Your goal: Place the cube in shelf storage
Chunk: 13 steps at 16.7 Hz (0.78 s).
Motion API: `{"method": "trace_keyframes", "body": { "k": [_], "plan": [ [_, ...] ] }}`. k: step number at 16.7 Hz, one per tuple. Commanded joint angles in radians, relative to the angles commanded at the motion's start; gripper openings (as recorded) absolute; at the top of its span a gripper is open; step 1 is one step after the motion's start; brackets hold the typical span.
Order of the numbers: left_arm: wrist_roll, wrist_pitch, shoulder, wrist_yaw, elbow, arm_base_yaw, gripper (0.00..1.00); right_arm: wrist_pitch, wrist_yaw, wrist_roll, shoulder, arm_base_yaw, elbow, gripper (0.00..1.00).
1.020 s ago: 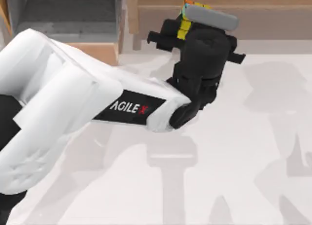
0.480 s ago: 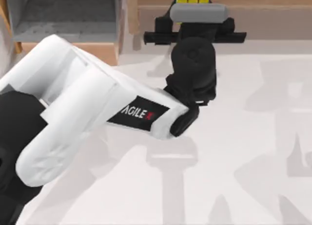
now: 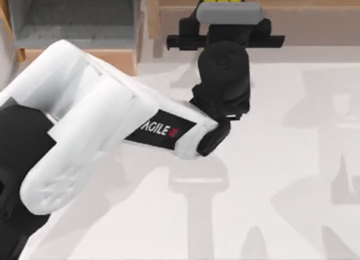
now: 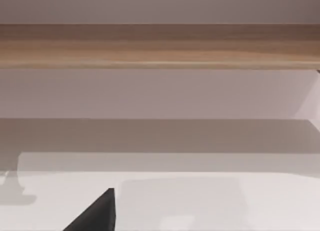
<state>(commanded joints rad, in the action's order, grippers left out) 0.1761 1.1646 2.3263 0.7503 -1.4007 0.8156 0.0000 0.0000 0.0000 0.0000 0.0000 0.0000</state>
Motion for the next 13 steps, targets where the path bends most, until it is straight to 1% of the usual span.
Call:
{"method": "trace_keyframes", "body": {
  "k": [3,10,13],
  "plan": [
    [-0.007,-0.046,0.032,-0.020,-0.086,-0.022,0.00,0.000,0.000,0.000,0.000,0.000,0.000,1.00],
    [-0.034,-0.225,0.172,-0.098,-0.383,-0.104,0.00,0.000,0.000,0.000,0.000,0.000,0.000,1.00],
    [-0.041,-0.277,0.215,-0.121,-0.465,-0.127,0.00,0.000,0.000,0.000,0.000,0.000,0.000,1.00]
  ]
}}
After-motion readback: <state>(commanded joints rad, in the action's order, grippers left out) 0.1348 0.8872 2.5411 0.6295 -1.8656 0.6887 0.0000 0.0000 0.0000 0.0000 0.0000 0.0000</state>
